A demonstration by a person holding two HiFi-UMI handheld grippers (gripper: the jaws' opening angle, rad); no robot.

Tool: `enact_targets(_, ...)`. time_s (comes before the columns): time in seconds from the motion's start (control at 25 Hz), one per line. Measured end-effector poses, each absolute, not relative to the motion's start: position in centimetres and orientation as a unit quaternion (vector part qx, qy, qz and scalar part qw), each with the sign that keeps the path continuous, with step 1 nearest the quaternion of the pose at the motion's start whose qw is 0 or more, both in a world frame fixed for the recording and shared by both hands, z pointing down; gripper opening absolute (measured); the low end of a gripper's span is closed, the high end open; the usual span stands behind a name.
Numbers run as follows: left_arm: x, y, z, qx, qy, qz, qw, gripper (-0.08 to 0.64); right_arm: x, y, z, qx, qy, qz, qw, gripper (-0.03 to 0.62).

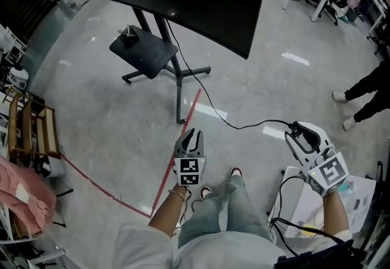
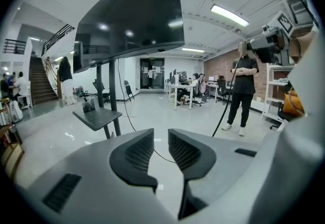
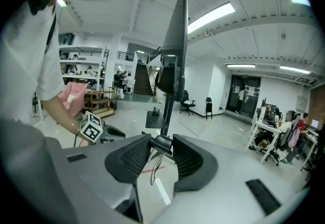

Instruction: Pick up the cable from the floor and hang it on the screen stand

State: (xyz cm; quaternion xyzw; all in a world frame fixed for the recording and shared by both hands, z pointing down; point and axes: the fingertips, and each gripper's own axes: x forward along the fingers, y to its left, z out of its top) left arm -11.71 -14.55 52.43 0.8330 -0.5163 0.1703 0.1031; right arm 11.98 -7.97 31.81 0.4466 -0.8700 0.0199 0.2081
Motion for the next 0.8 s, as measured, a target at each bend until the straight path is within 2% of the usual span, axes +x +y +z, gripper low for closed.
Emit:
enact_targets(0.08, -10.6, -14.4, 52.3, 0.847, -0.496, 0.171, 0.088, 0.154, 11.9, -7.2, 28.1, 0.439, -0.876, 0.016, 0.202, 0.144)
enact_targets(0.24, -8.1, -13.9, 54.2, 0.868, -0.444, 0.221, 0.008, 0.229, 11.7, -5.9, 22.8, 0.424, -0.884, 0.002, 0.199, 0.144)
enact_targets(0.44, -4.9, -14.6, 58.3, 0.861, -0.373, 0.330, -0.104, 0.250, 12.4, -5.0, 16.8, 0.420, -0.887, 0.017, 0.193, 0.144)
enact_targets(0.6, -3.5, -17.7, 62.9, 0.833, -0.355, 0.398, -0.145, 0.253, 12.6, -5.6, 13.8, 0.418, -0.887, 0.025, 0.193, 0.144)
enact_targets(0.8, -0.9, -20.0, 68.5, 0.830, -0.301, 0.442, -0.161, 0.253, 13.6, -6.1, 14.7, 0.431, -0.881, 0.040, 0.192, 0.144)
